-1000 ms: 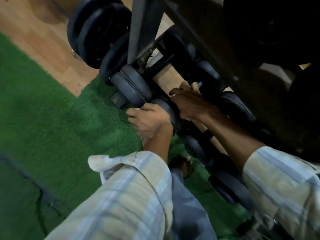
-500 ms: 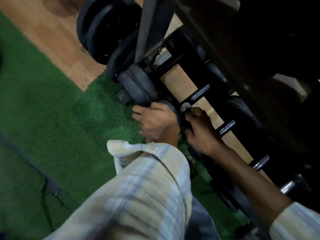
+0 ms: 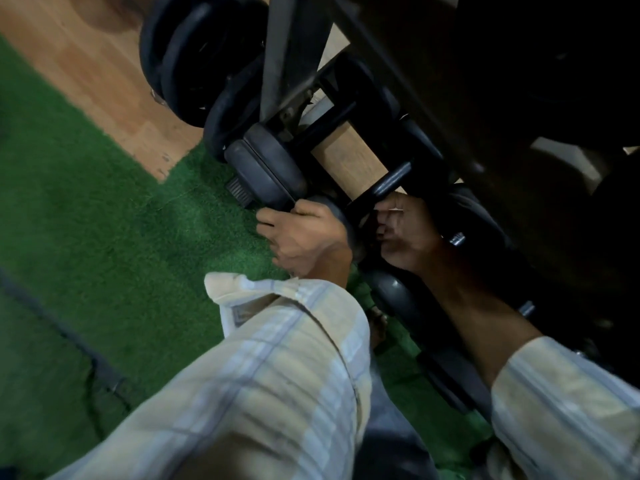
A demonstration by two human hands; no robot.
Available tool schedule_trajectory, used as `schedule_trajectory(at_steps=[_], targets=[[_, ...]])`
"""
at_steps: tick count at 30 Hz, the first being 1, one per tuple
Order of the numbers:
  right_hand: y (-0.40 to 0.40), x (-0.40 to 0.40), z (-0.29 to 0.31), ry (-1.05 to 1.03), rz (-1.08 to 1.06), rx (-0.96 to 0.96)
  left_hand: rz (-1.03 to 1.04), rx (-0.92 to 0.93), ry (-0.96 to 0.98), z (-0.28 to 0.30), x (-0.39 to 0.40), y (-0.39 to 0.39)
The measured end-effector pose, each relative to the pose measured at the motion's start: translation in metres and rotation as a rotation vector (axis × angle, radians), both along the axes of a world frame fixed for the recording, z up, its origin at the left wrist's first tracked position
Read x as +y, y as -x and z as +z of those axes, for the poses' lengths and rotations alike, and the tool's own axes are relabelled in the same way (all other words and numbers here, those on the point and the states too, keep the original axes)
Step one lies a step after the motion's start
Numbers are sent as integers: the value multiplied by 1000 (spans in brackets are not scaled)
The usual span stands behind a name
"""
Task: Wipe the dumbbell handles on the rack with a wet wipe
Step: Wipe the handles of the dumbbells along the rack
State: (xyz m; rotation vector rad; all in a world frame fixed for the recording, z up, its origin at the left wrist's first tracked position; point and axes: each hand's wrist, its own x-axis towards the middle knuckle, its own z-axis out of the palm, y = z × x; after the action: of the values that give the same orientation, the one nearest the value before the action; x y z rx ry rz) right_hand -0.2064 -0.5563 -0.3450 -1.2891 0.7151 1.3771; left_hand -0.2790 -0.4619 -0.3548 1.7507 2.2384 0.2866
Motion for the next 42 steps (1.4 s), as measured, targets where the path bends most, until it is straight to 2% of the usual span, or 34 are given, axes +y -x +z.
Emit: schedule_trajectory(at_steps=[4,6,10,12,17,20,22,24,26,30,33,35,38,42], targets=[[-4,15,-18,-83,-245,117,0,11,-25,0,0,-4],[-2,27,-22,-128,-349,102,-2,26,-21,0,0,-3],[2,44,-30,-69,-352,62,-6,12,-10,0,0,-3],[4,48,-34,-29,-285,45,-6,5,-17,1,1,-4],[13,39,-39,204,-69,-292,0,6,-15,1,1,-3],[18,27,-27,427,159,-508,-1,0,-3,1,1,-4],[21,20,-17,556,250,-770,1,-2,-4,2,0,-5],[24,18,-14,439,333,-1104,6,-2,-1,3,0,-5],[23,16,-17,257,514,-1312,9,-7,6,3,-1,-5],[16,5,-19,93,766,-1512,7,-10,28,4,-1,-4],[9,-6,-22,53,914,-1603,4,-12,35,3,-1,-3],[-5,-12,-23,124,903,-1690,3,-15,35,3,-1,-4],[-22,-12,-16,293,674,-1802,-2,-8,28,3,-1,-4],[-18,-4,-10,412,539,-1728,-14,1,39,4,-1,-2]])
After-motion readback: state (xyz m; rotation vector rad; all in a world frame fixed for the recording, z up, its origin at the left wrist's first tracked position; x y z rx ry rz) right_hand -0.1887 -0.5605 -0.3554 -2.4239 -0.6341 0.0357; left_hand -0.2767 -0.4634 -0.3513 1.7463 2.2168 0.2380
